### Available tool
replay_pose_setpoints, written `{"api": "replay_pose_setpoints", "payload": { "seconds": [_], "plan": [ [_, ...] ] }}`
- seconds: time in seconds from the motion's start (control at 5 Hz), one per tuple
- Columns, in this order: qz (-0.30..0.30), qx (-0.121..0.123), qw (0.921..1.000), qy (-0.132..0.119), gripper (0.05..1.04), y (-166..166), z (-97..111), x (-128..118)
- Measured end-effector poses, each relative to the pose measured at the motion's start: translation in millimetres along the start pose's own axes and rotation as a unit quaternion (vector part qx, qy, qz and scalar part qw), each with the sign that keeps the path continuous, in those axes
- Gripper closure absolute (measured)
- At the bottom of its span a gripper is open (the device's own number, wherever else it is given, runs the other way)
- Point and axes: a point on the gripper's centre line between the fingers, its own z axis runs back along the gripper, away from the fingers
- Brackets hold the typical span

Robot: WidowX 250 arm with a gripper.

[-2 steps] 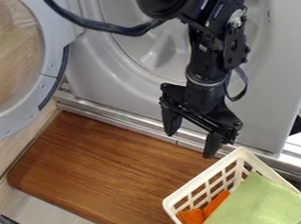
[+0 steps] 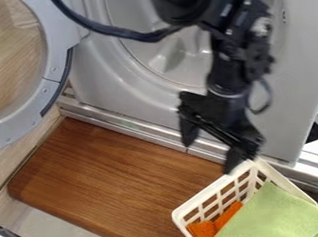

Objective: Take the green cloth out of the white basket and put it on the left side of the table

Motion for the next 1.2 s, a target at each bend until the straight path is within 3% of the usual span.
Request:
{"api": "replay_pose_setpoints", "payload": {
  "seconds": [0.2,0.4,0.8,1.2],
  "plan": [
    [-0.049,0.006,0.9985,-0.026,0.083,-25,15,14],
    [-0.116,-0.011,0.9927,-0.029,0.083,-74,5,26],
    [-0.164,-0.046,0.9854,-0.007,0.083,-124,-25,31],
    [-0.184,-0.033,0.9822,0.013,0.083,-140,-38,25]
  ]
}}
